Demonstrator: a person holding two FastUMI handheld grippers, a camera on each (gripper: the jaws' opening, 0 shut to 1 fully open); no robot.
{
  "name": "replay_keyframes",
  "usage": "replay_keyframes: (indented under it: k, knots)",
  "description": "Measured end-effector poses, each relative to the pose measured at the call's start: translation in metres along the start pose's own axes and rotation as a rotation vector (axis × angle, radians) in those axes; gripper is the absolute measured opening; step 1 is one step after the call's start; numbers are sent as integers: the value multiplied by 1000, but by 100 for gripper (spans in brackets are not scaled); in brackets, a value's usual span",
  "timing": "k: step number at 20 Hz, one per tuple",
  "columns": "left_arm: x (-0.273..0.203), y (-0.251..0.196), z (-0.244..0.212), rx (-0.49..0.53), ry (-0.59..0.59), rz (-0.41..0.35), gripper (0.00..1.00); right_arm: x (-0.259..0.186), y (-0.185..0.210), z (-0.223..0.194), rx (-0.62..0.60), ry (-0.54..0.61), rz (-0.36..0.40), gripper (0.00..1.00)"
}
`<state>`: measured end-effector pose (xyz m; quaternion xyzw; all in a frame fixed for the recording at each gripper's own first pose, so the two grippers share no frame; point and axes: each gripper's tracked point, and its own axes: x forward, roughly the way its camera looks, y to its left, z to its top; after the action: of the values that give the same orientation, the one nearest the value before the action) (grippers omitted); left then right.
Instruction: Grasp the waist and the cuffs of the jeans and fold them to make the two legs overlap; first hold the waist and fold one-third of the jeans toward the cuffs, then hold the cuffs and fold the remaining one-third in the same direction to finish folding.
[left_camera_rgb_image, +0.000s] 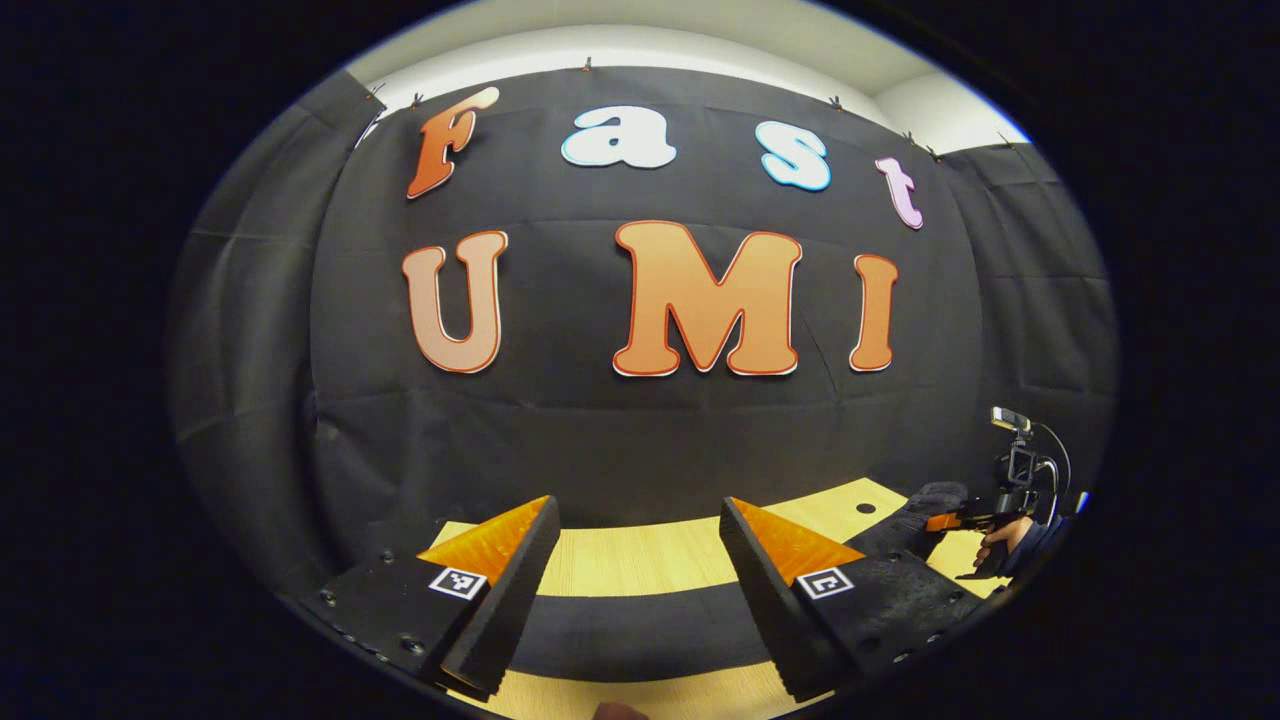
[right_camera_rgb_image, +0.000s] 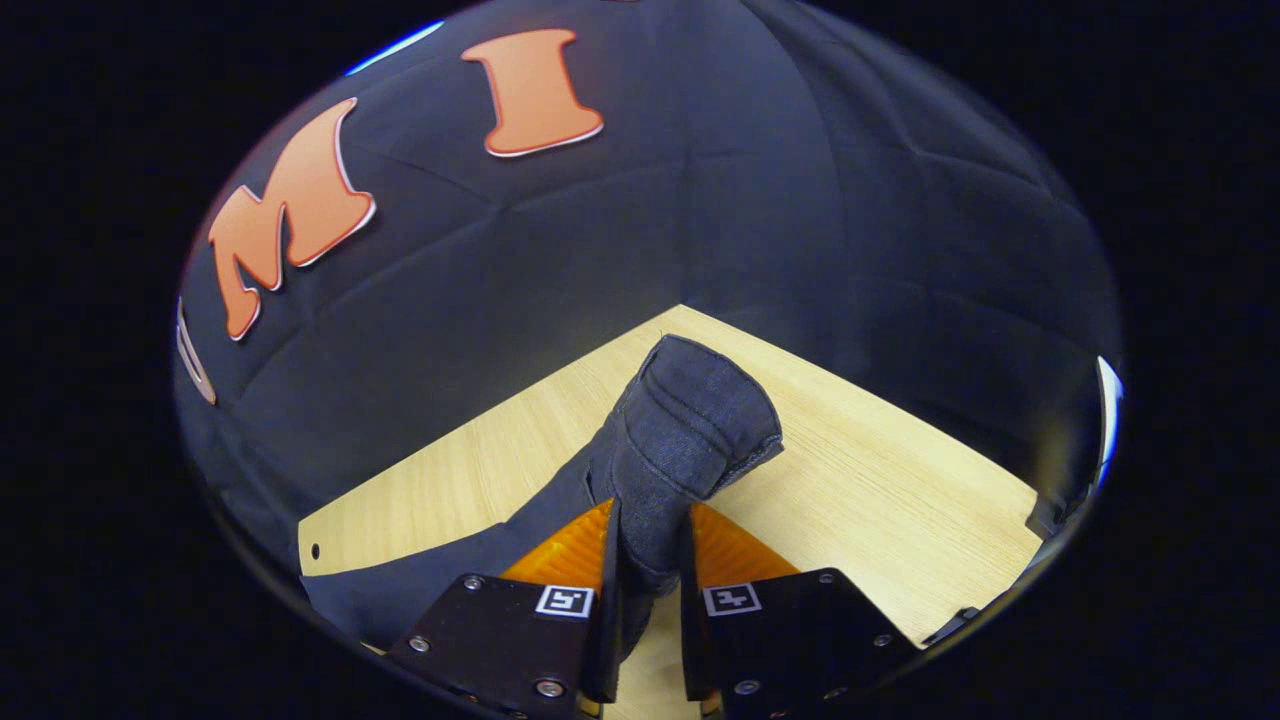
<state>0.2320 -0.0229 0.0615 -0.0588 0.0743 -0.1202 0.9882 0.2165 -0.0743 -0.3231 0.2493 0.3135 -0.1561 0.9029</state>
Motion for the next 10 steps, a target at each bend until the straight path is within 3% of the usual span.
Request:
replay_keyframes:
  k: [7,10]
  knots:
    - [-8,47,-10,-48,4,21,98,-32,50,2,-127,-36,35,25]
    - [-12,65,-14,-70,10,31,98,-47,82,0,-209,-60,85,26]
